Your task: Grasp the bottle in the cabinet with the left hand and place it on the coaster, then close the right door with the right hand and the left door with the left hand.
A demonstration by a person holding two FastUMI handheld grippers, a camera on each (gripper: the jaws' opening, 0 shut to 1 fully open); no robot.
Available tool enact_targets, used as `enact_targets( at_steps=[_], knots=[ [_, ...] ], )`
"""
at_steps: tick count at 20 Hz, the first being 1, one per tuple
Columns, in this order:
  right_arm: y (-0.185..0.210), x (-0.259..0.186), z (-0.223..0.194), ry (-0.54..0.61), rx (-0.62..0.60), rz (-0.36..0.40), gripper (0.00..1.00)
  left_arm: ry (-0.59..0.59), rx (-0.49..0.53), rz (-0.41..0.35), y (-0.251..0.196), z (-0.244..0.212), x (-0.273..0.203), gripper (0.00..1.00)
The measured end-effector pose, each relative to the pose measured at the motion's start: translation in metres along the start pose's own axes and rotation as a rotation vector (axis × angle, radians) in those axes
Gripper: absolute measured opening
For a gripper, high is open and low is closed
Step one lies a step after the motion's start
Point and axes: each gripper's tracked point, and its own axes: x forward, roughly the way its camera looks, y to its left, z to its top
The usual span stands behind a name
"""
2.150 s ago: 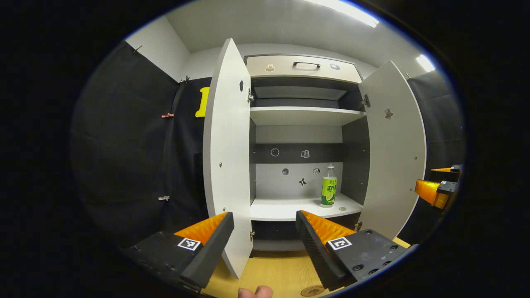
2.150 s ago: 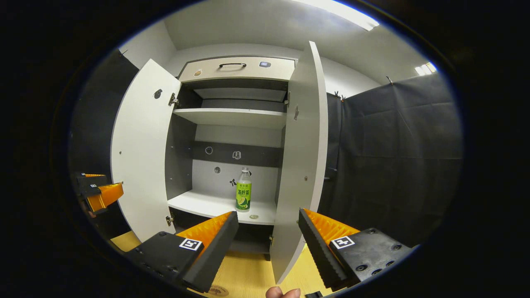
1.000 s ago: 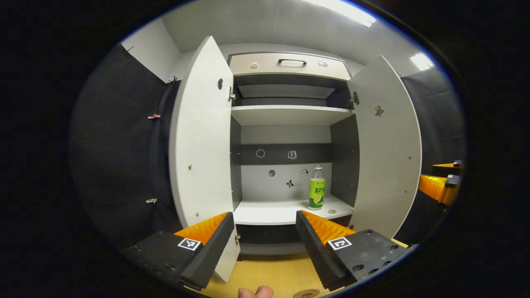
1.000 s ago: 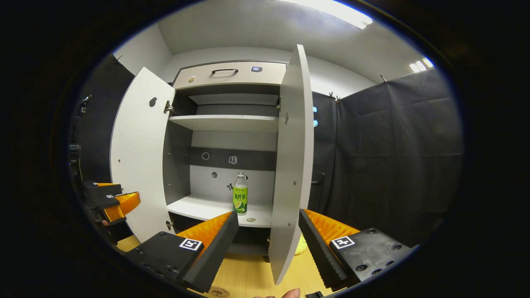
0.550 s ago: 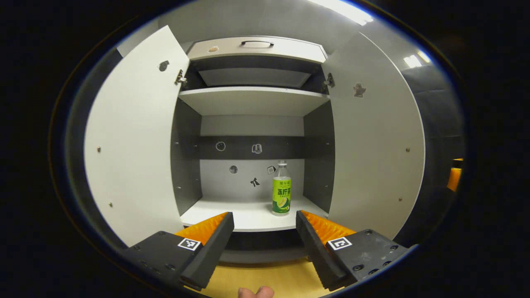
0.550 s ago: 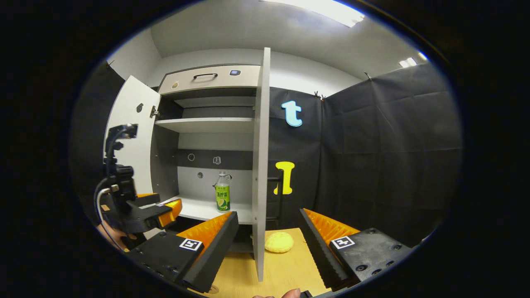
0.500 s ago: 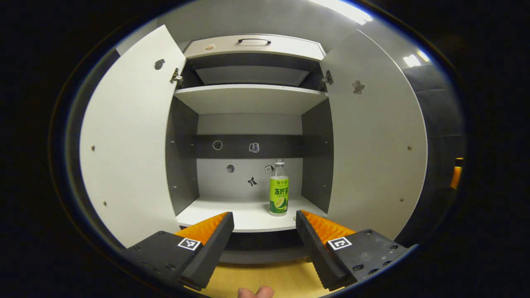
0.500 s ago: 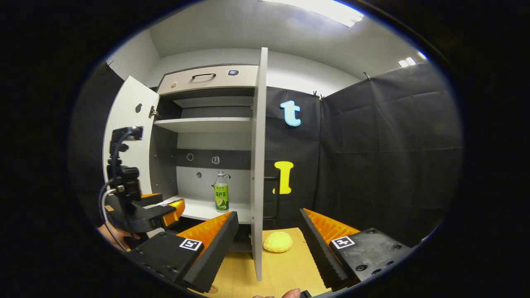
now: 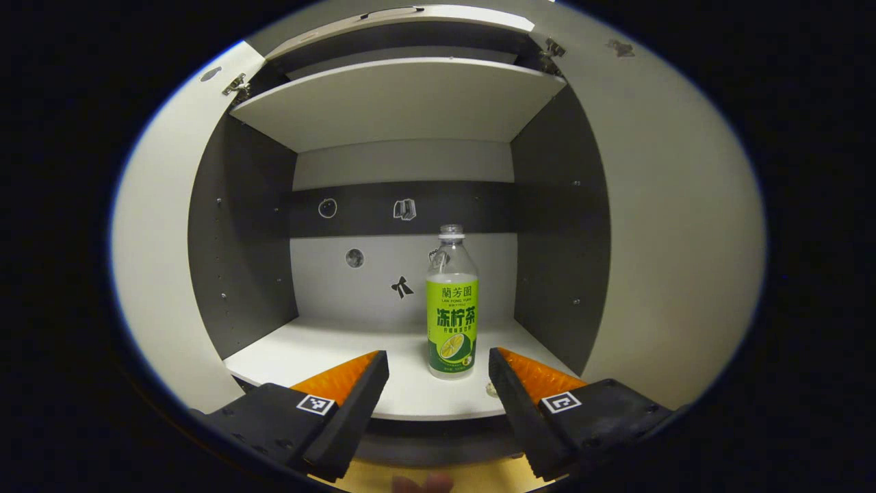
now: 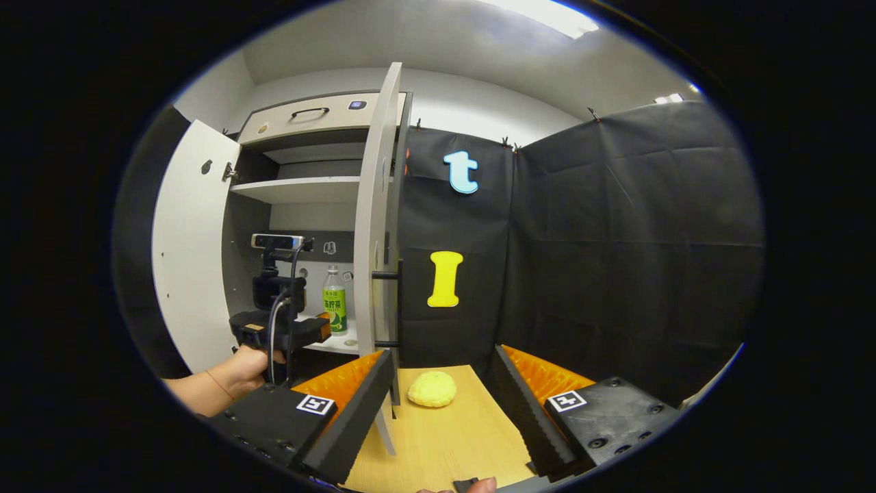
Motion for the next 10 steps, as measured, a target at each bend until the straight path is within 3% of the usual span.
enact_targets(
  at_steps=[5,10],
  knots=[
    [-0.007,0.019,-0.007,0.012,-0.051,0.023,0.97,-0.027,0.02,-0.021,-0.01,0.003,0.049,0.94],
    [-0.009,0.041,-0.014,0.03,-0.053,0.04,0.97,-0.023,0.036,0.039,-0.012,0.006,0.084,0.94]
  ],
)
